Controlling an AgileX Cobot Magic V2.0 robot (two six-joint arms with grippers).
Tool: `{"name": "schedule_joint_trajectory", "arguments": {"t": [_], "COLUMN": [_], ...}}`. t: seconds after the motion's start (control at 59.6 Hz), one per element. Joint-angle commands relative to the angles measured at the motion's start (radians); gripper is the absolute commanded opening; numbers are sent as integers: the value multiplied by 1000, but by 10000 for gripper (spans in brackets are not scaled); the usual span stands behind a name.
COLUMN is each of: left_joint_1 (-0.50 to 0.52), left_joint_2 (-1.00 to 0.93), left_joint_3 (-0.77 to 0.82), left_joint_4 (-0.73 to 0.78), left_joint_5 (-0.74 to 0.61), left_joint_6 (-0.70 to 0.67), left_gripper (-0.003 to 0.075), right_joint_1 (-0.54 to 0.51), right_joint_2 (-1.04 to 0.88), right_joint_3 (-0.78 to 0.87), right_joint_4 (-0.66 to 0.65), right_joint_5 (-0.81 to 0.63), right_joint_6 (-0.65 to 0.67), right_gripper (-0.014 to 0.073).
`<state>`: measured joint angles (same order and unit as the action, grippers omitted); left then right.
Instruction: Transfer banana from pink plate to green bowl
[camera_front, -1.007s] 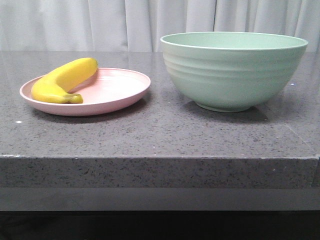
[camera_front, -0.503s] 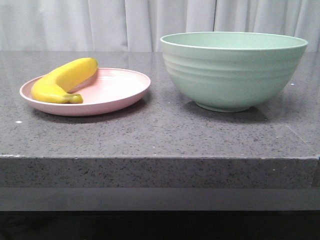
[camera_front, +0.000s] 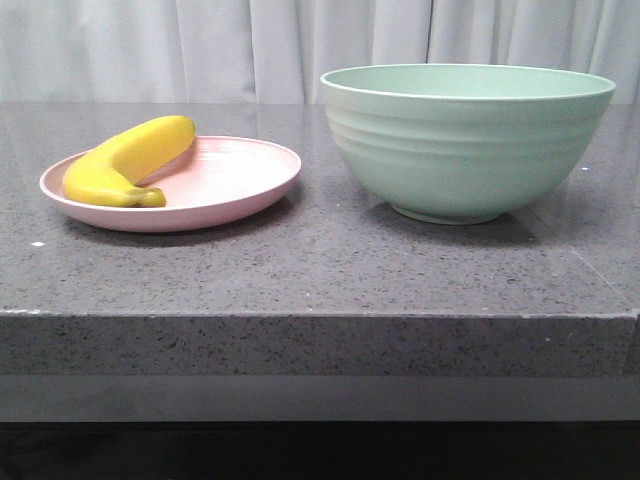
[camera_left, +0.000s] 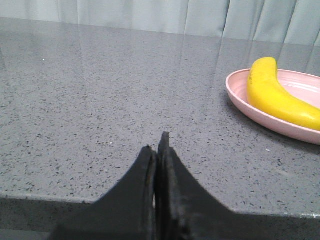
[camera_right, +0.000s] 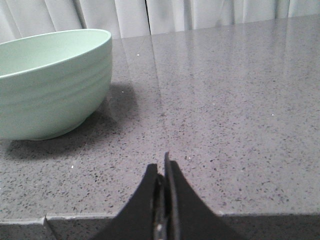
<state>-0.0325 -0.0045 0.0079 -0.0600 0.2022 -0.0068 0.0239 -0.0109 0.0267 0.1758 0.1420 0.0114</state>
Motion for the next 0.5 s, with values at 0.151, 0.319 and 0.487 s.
{"name": "schedule_joint_trajectory", "arguments": {"t": [0.151,0.319,0.487], "left_joint_1": [4,4,4], "left_joint_2": [-18,-18,-16], "left_joint_3": [3,3,-59], "left_joint_4": [-6,-9,-9], "left_joint_5": [-88,-133,-219], "left_joint_6": [-9,-9,-9], "left_gripper": [-20,-20,-20], "right_joint_1": [-3,-3,-3], "right_joint_2": [-23,-23,-23], "right_joint_3": [1,1,-58], "right_joint_4": [-10,-10,-10], "right_joint_5": [-75,-83,-31], "right_joint_6": [-11,-11,-25], "right_gripper": [-87,-87,-87]}}
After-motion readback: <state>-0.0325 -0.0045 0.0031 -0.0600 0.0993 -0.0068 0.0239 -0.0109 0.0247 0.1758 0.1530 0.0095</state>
